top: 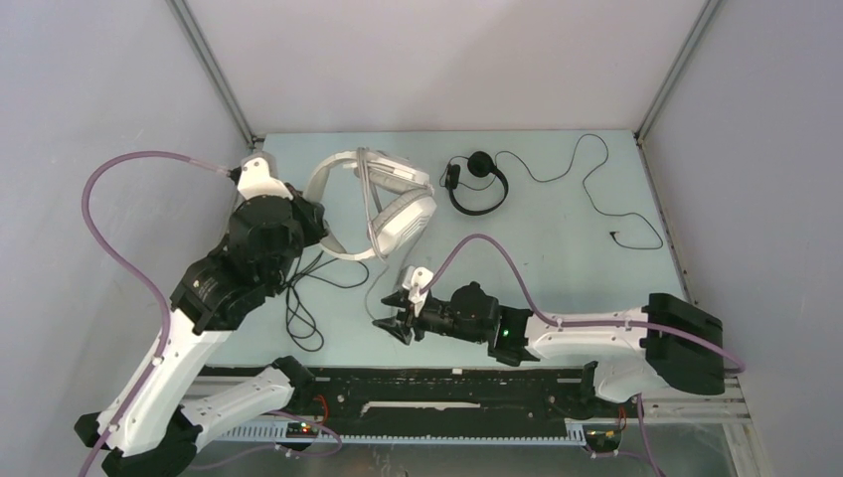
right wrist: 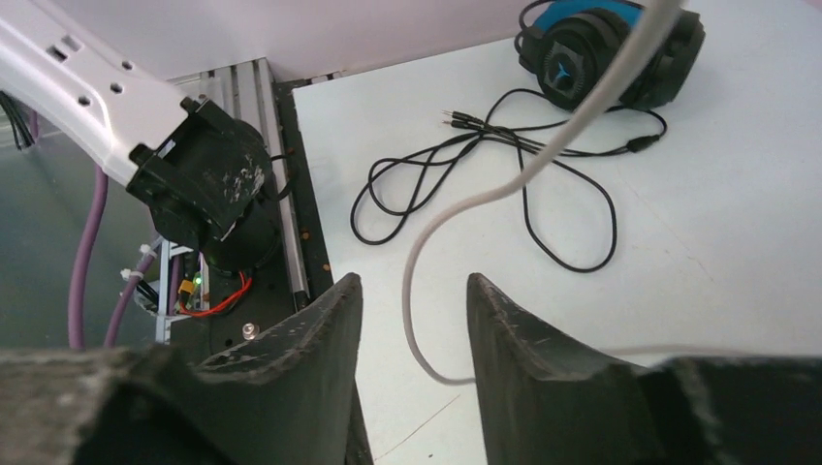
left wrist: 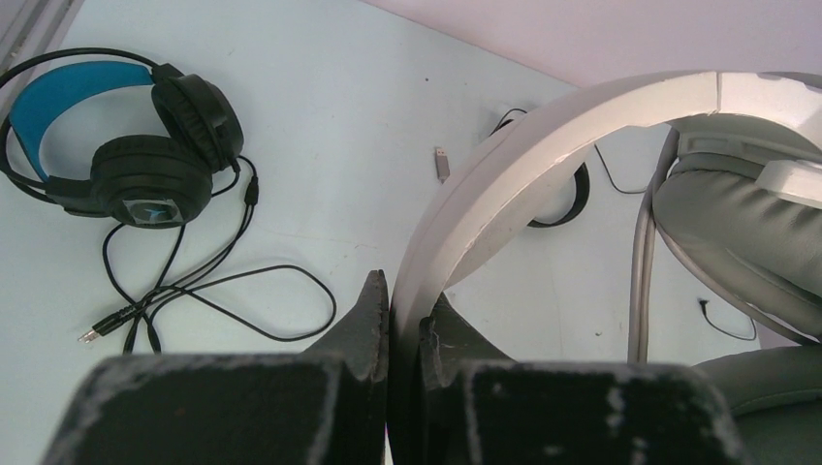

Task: Wrap the headphones
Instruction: Wrap the headphones cable around the headphones.

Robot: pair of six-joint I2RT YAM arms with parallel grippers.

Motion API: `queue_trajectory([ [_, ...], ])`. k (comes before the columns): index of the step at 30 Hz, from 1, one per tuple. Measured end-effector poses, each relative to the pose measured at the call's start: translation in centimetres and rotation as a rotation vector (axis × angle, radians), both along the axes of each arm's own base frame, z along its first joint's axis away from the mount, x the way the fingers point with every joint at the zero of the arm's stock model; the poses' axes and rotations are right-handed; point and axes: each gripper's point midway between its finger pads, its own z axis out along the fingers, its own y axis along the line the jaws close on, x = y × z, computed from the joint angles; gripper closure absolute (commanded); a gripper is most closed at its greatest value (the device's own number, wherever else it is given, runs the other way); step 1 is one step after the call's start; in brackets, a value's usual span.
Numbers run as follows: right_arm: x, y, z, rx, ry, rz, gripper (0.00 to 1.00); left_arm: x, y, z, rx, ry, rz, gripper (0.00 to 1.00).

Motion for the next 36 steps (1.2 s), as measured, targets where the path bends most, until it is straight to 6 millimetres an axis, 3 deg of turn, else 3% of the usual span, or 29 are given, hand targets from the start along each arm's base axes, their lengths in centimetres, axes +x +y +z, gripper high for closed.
queue_trajectory([
  [8,-0.3,1.3,-3.2,-0.027,-0.032,0.090,0.47,-0.4,-0.4,2.0,-0.042,-0.029,-0.031,1.00],
  [17,1.6,2.5,-7.7,-0.045,-0.023,0.123,0.46,-0.6,-0.9,2.1,-0.061,-0.026,-0.061,1.00],
  [22,2.5,2.9,-8.0,-0.018,-0.034,0.115,0.46,-0.7,-1.2,2.1,-0.066,-0.023,-0.074,1.00],
  [28,2.2,3.2,-7.6,0.014,-0.048,0.139,0.48,-1.0,-1.2,2.3,-0.075,-0.028,-0.084,1.00],
  [33,1.9,3.5,-9.7,-0.014,-0.025,0.162,0.49,-1.1,-1.7,2.4,-0.100,-0.024,-0.101,1.00],
  [36,1.7,3.5,-11.0,-0.035,-0.007,0.171,0.55,-1.3,-1.9,2.8,-0.123,-0.027,-0.116,1.00],
])
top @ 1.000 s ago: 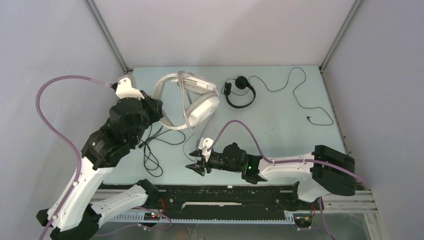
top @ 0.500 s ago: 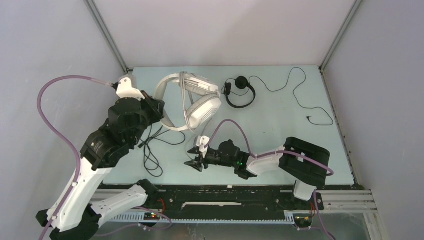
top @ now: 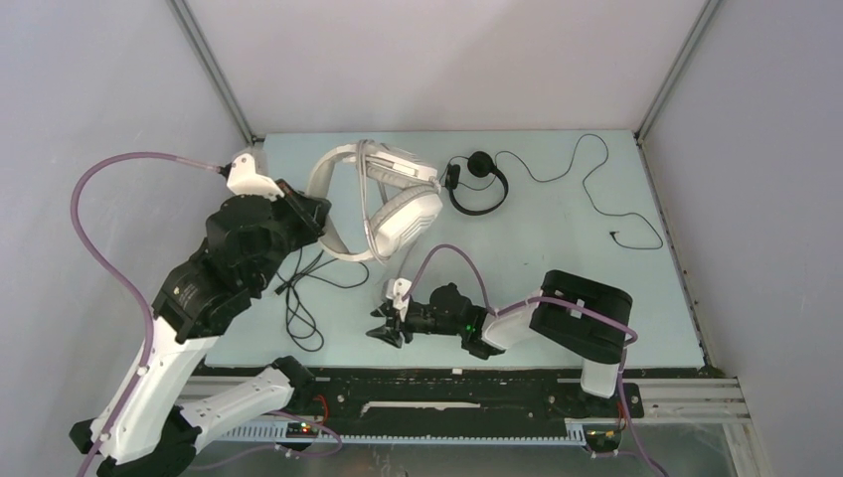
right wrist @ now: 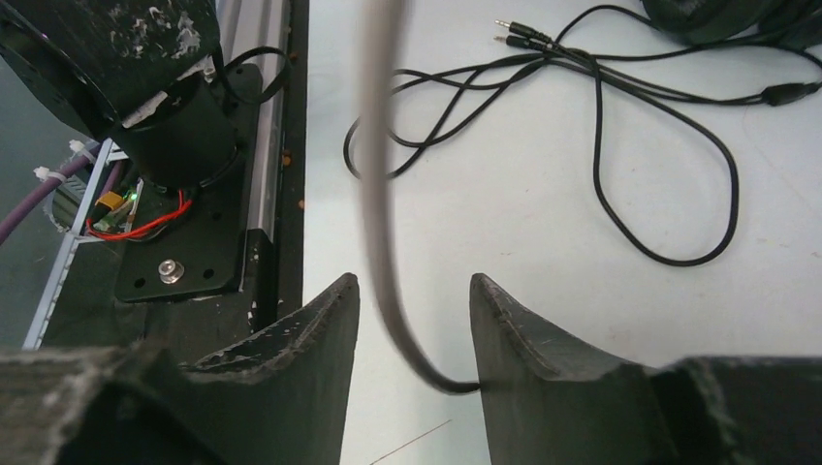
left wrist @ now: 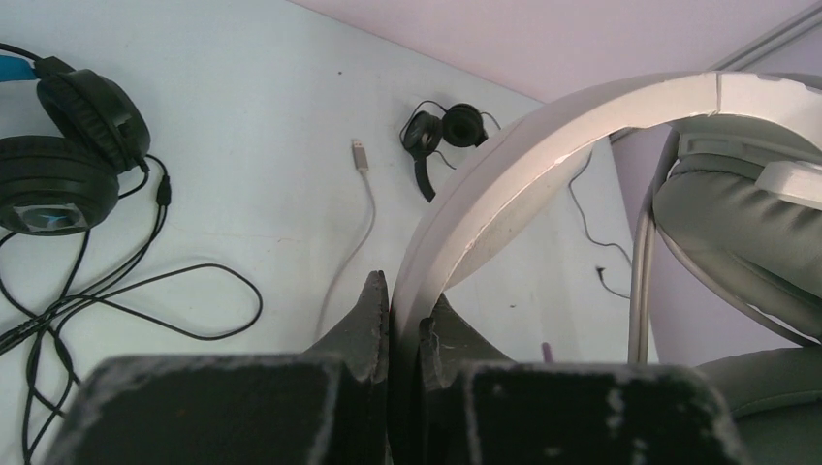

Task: Wrap the headphones
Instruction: Wrap the headphones cable around the headphones.

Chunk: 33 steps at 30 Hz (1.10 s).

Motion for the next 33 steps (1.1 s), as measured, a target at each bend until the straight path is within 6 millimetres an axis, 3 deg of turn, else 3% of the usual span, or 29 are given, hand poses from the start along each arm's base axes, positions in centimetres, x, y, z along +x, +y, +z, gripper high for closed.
queue_trajectory([
  [6,0.4,-0.4,-0.5,0.007,0.027,-0.014,0.90,-0.5,-0.4,1.9,-0.057,-0.027,-0.026,1.00],
  [9,1.0,-1.5,-1.0,0.012,0.055,-0.043,1.00,-0.9,-0.5,2.5,-0.074,-0.034,-0.044,1.00],
  [15,3.1,-3.9,-1.7,0.017,0.097,-0.122,1.00,-1.7,-1.4,2.5,-0.063,-0.024,-0.122,1.00],
  [25,7.5,-7.3,1.9,0.080,0.139,-0.262,1.00,-3.8,-4.4,2.1,-0.002,-0.023,-0.372,1.00],
  [33,9.2,-10.3,4.7,0.086,0.224,-0.310,1.00,-5.3,-5.3,0.6,0.148,-0.036,-0.548,1.00],
])
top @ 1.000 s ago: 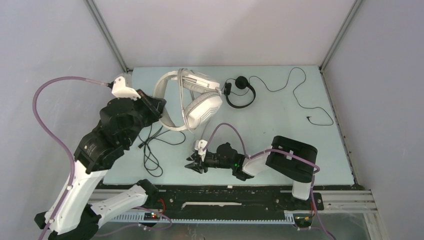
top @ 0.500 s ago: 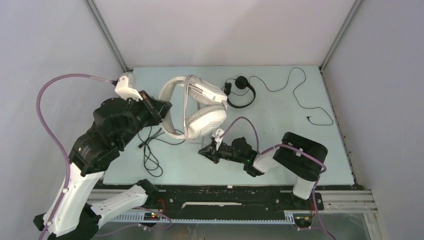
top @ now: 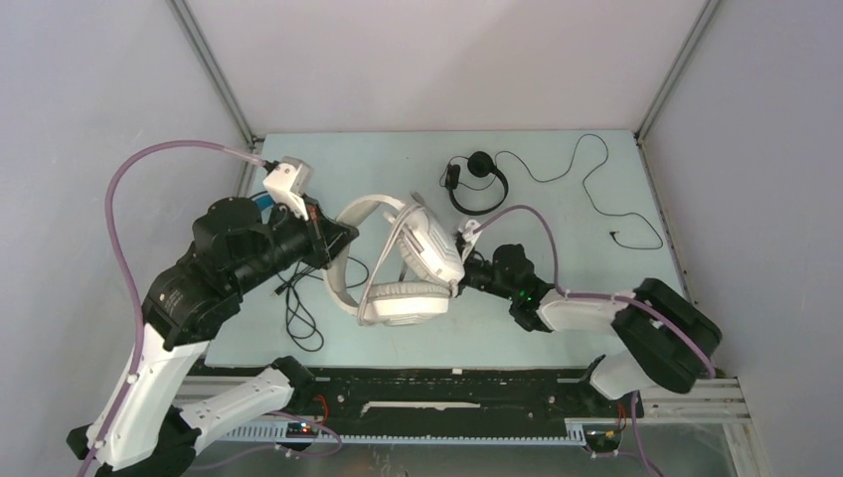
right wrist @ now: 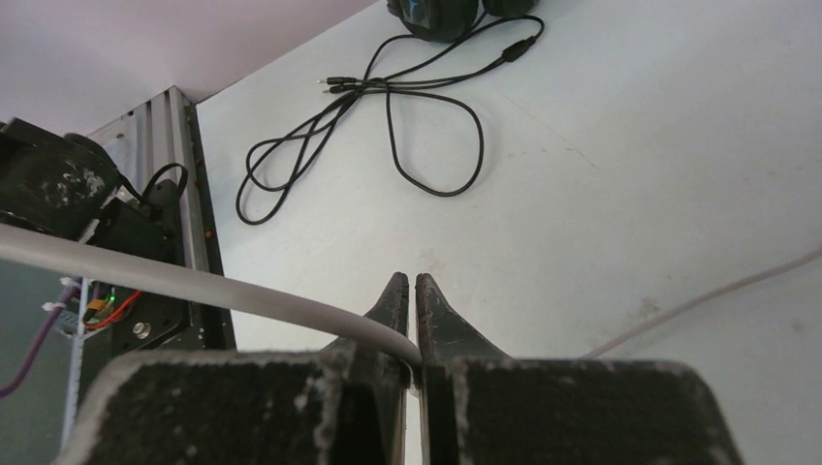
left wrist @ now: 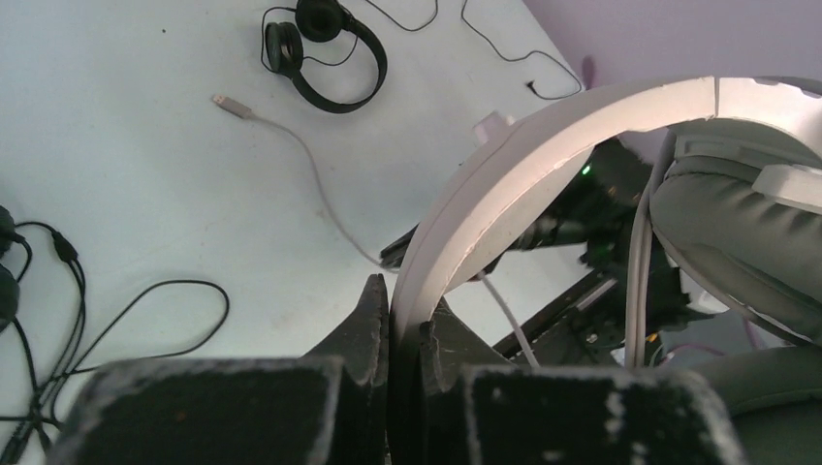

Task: Wrap the headphones
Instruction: Wrap the headphones cable around the headphones.

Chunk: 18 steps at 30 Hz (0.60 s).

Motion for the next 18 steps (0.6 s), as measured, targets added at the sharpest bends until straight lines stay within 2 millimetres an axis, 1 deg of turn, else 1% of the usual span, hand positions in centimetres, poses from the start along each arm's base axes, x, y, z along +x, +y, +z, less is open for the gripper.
queue_trajectory([
  [2,0.1,-1.0,0.7,0.001,0.027,-0.004,1.00,-0.2,0.0,-0.6,0.029,-0.022,-0.026,1.00],
  [5,-0.3,-2.2,1.6,-0.014,0.077,0.012,1.00,-0.7,0.1,-2.6,0.087,-0.045,-0.080,1.00],
  [8,-0.9,-2.5,2.4,-0.053,0.121,0.045,1.00,-1.1,0.3,-4.5,0.161,-0.076,-0.136,1.00],
  [10,-1.4,-2.4,3.5,-0.077,0.148,0.073,1.00,-1.2,0.4,-5.2,0.207,-0.102,-0.169,1.00],
  [14,-2.5,-2.8,5.9,-0.110,0.171,0.121,1.00,-0.9,0.7,-6.6,0.306,-0.152,-0.214,1.00],
  [18,-3.1,-3.7,7.2,-0.145,0.204,0.137,1.00,-0.5,1.1,-8.5,0.396,-0.172,-0.242,1.00],
])
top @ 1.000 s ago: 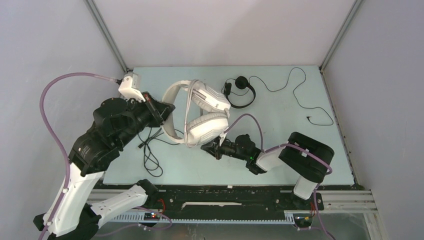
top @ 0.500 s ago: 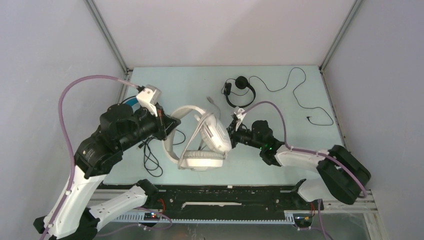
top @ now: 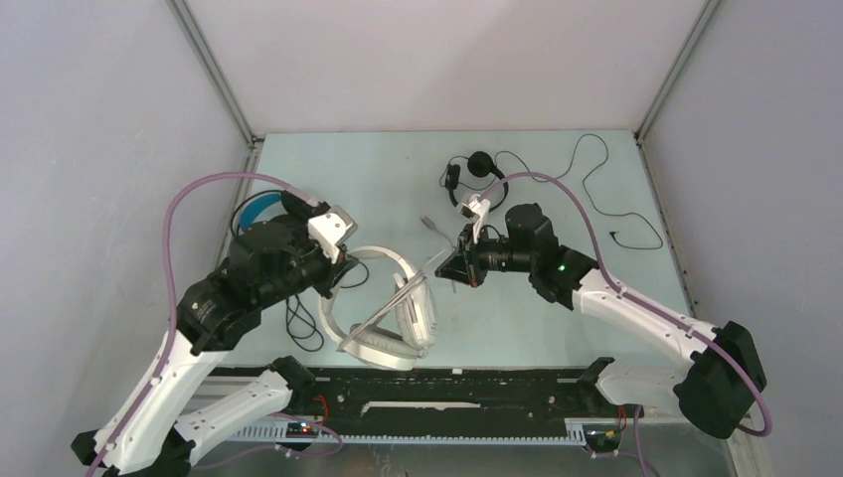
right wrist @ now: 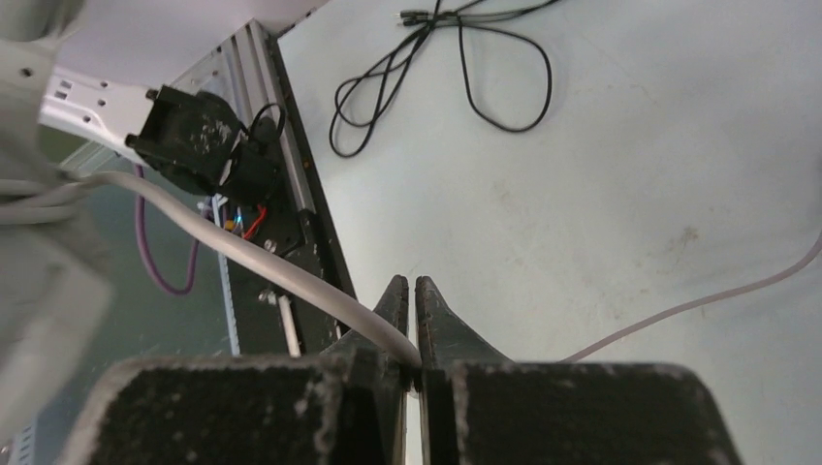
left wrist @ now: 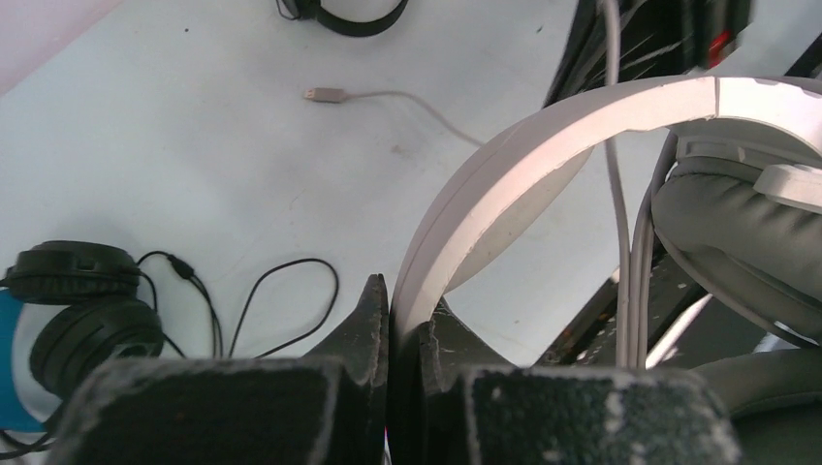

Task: Wrap the headphones
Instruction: Wrap the headphones cable around the headphones.

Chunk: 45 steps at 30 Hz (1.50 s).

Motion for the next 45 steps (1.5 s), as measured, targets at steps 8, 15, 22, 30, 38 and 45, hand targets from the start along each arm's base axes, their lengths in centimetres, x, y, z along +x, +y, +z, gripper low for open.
queue_trajectory([
  [8,-1.5,-1.7,-0.5,-0.046,0.160,0.045,1.00,1.9,1.5,-1.6,0.135,-0.068,0.047,1.00],
  [15,-3.1,-2.2,1.2,0.020,0.275,0.100,1.00,2.7,1.6,-1.9,0.190,-0.123,0.042,1.00],
  [22,-3.9,-1.7,2.9,0.079,0.327,0.140,1.00,2.8,1.4,-2.2,0.227,-0.154,0.021,1.00],
  [30,-4.1,-1.4,4.3,0.111,0.340,0.157,1.00,2.9,0.9,-2.4,0.258,-0.182,0.013,1.00],
  [38,-4.4,-1.2,5.0,0.137,0.385,0.178,0.94,4.9,0.9,-3.7,0.292,-0.124,0.140,1.00],
  [45,-4.9,0.2,6.7,0.199,0.408,0.217,0.93,5.5,0.7,-4.6,0.306,-0.080,0.209,1.00],
])
